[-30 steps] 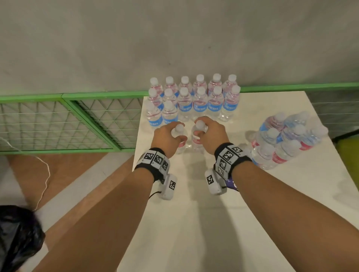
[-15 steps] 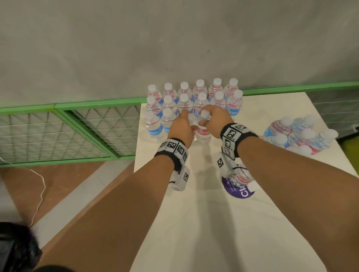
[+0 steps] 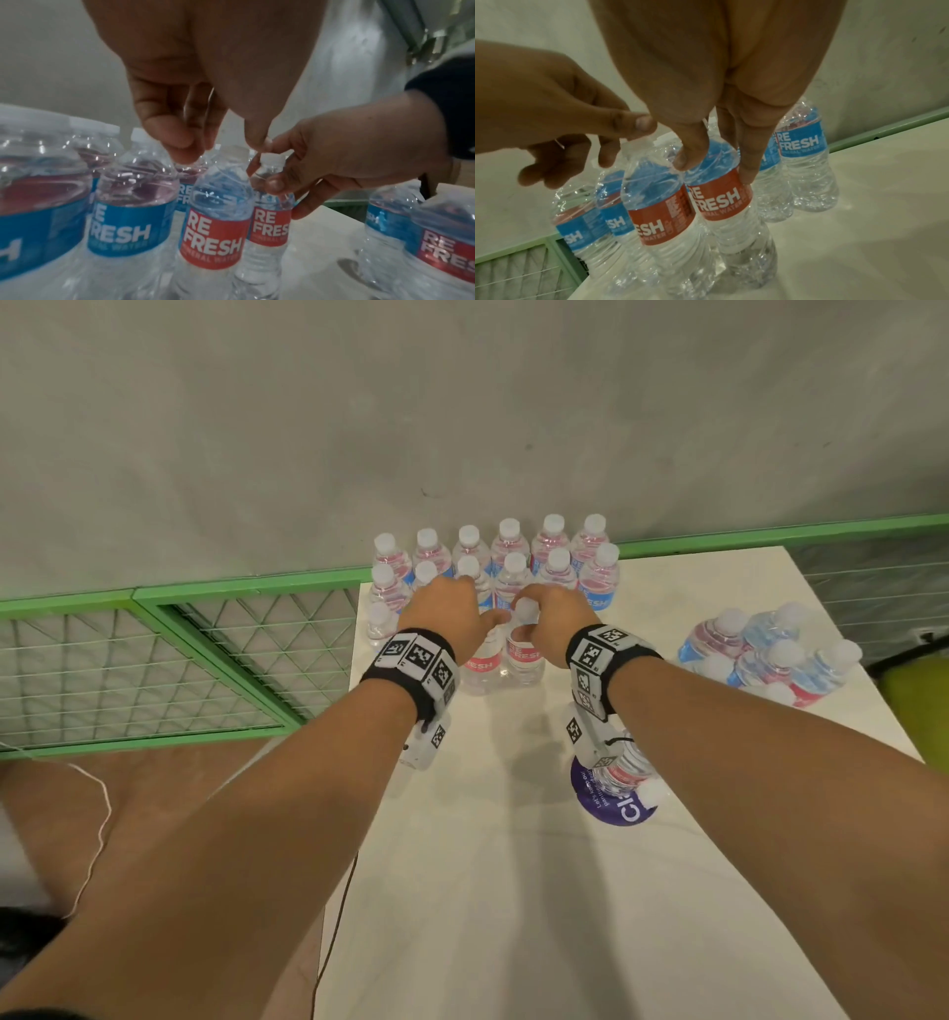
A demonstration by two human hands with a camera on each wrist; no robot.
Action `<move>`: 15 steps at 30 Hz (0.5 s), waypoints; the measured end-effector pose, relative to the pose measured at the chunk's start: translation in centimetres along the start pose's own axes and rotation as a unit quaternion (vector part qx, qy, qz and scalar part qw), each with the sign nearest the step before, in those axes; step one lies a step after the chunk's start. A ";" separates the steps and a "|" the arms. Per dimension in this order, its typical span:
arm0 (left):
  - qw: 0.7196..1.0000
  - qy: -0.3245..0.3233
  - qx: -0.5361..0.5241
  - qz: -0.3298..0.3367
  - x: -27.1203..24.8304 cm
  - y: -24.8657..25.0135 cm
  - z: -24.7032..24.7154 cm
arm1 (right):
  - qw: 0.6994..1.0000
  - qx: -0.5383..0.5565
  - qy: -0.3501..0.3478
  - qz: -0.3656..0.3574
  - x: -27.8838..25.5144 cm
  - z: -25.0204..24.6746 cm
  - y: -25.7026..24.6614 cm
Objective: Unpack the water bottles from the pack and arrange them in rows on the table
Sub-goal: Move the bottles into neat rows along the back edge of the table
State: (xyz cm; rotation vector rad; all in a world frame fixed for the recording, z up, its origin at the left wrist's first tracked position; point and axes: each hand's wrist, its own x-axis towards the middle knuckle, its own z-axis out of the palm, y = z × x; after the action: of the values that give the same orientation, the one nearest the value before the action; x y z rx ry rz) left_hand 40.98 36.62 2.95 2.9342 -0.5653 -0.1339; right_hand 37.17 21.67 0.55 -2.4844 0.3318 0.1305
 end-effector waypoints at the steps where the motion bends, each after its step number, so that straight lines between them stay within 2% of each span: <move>1: 1.000 -0.014 -0.008 -0.009 0.0 0.1 0.1 | 1.000 -0.003 0.001 0.000 0.1 0.0 0.0; 8: 0.992 -0.025 -0.123 0.028 1.0 -0.8 0.4 | 1.000 -0.013 0.001 -0.004 0.1 0.2 -0.2; 11: 0.990 -0.024 -0.134 0.041 1.3 -1.4 0.3 | 1.000 -0.011 -0.005 -0.006 0.2 0.2 -0.2; 15: 0.987 0.006 -0.158 0.016 1.5 -1.4 0.4 | 1.000 -0.014 -0.010 -0.010 0.3 0.2 0.0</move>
State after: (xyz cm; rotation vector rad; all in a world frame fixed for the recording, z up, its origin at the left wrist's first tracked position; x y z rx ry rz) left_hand 42.80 37.30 2.22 2.6156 -0.5354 -0.1831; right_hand 37.44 21.75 0.40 -2.5120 0.3001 0.1522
